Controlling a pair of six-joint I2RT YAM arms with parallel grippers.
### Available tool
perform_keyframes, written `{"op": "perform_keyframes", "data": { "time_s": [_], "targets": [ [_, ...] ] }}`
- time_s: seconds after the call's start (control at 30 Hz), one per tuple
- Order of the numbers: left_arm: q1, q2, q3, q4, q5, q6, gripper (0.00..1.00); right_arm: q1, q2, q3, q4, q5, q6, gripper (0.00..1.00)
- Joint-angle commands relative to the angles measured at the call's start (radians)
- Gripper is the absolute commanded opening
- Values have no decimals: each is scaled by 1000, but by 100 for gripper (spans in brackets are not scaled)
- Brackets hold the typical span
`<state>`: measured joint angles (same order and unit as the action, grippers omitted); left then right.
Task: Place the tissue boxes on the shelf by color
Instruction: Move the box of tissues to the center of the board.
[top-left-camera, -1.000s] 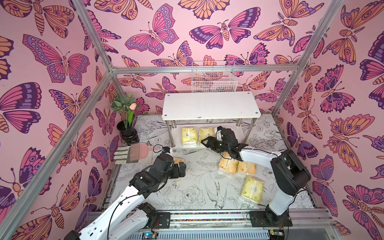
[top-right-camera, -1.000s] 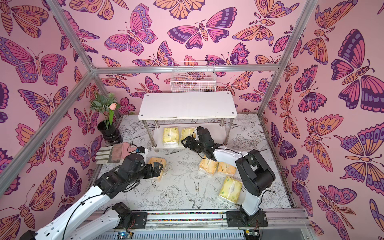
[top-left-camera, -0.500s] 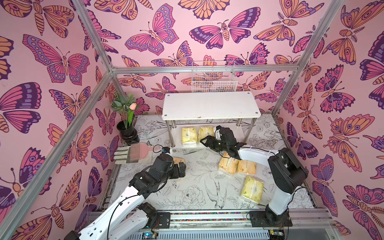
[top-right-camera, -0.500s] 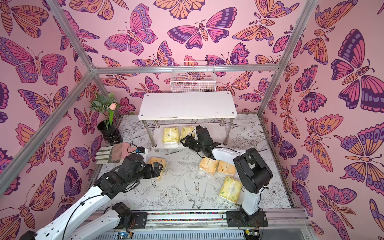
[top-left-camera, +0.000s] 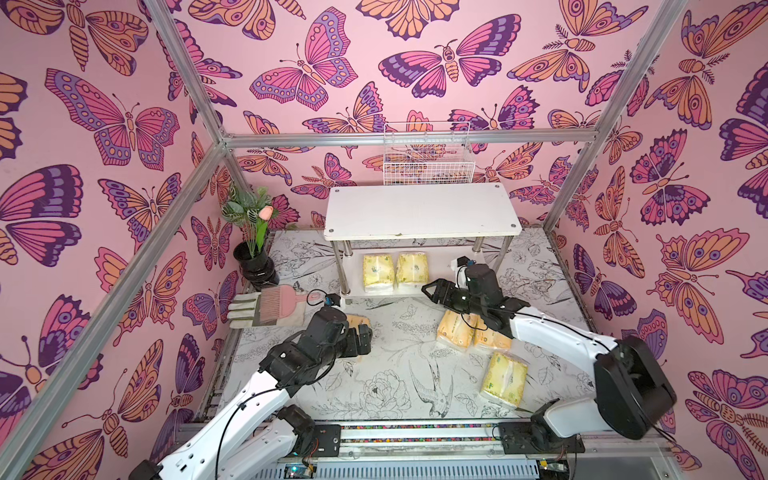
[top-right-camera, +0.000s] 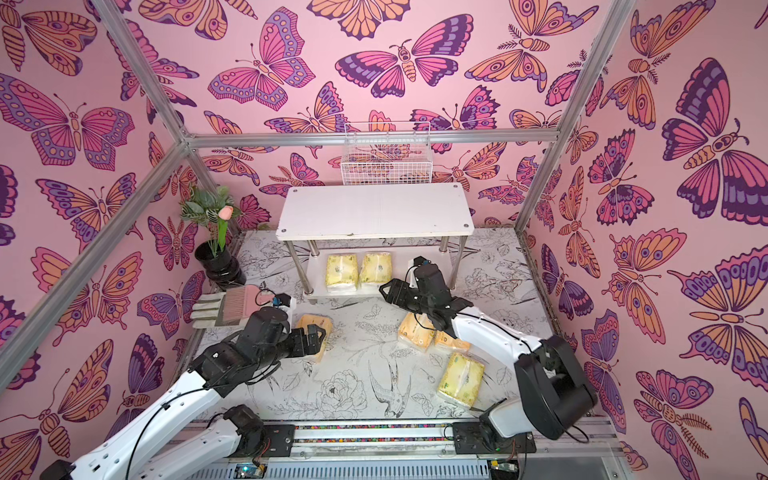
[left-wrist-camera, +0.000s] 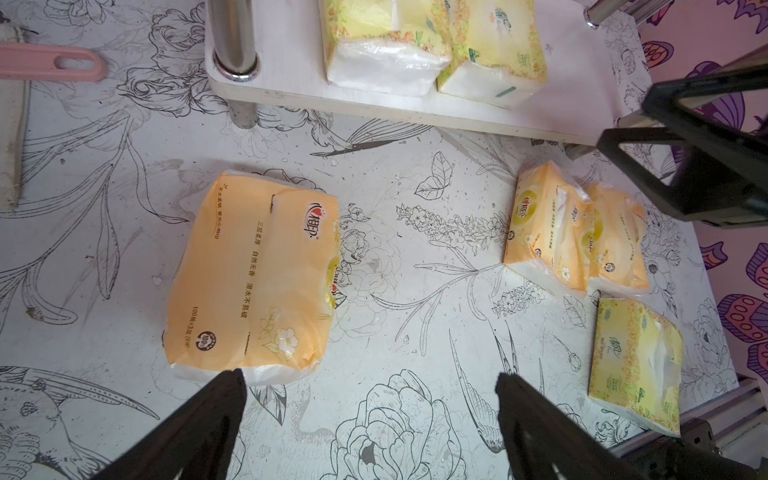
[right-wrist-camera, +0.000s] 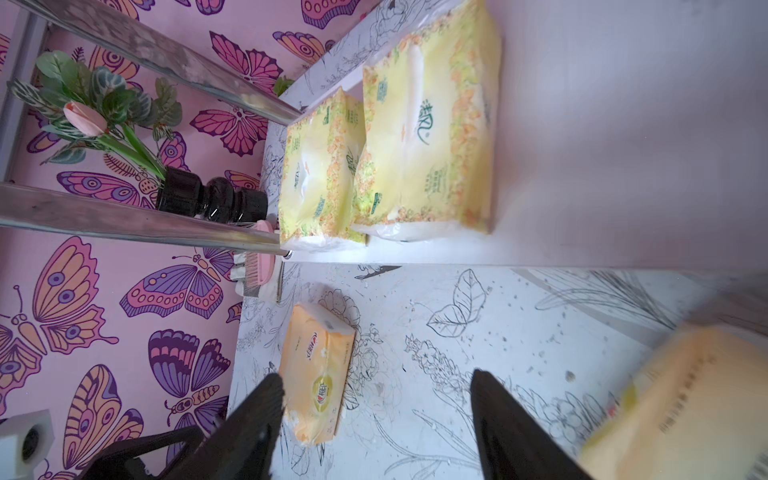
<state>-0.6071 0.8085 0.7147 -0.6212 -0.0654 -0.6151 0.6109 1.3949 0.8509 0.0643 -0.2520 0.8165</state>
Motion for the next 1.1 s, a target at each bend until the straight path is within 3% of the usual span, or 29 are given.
{"op": "perform_keyframes", "data": {
  "time_s": [0.0,0.3,0.5,0.8,1.07],
  "targets": [
    [7,10,10,12,30,23,100,-23,-116,-35,-228,65,-57,77],
    [-5,54,11,58,105,21,100,-78,-526,-119,-812,358,29,99],
    [-19,97,6,96,136,14,100,-103,-651,-189,-1076,438,178,99],
    [-33,142,29,109,167,16,100,-104,-709,-293,-1142,488,312,99],
    [-36,149,31,108,174,13,100,-103,-725,-411,-973,419,314,99]
  ]
}}
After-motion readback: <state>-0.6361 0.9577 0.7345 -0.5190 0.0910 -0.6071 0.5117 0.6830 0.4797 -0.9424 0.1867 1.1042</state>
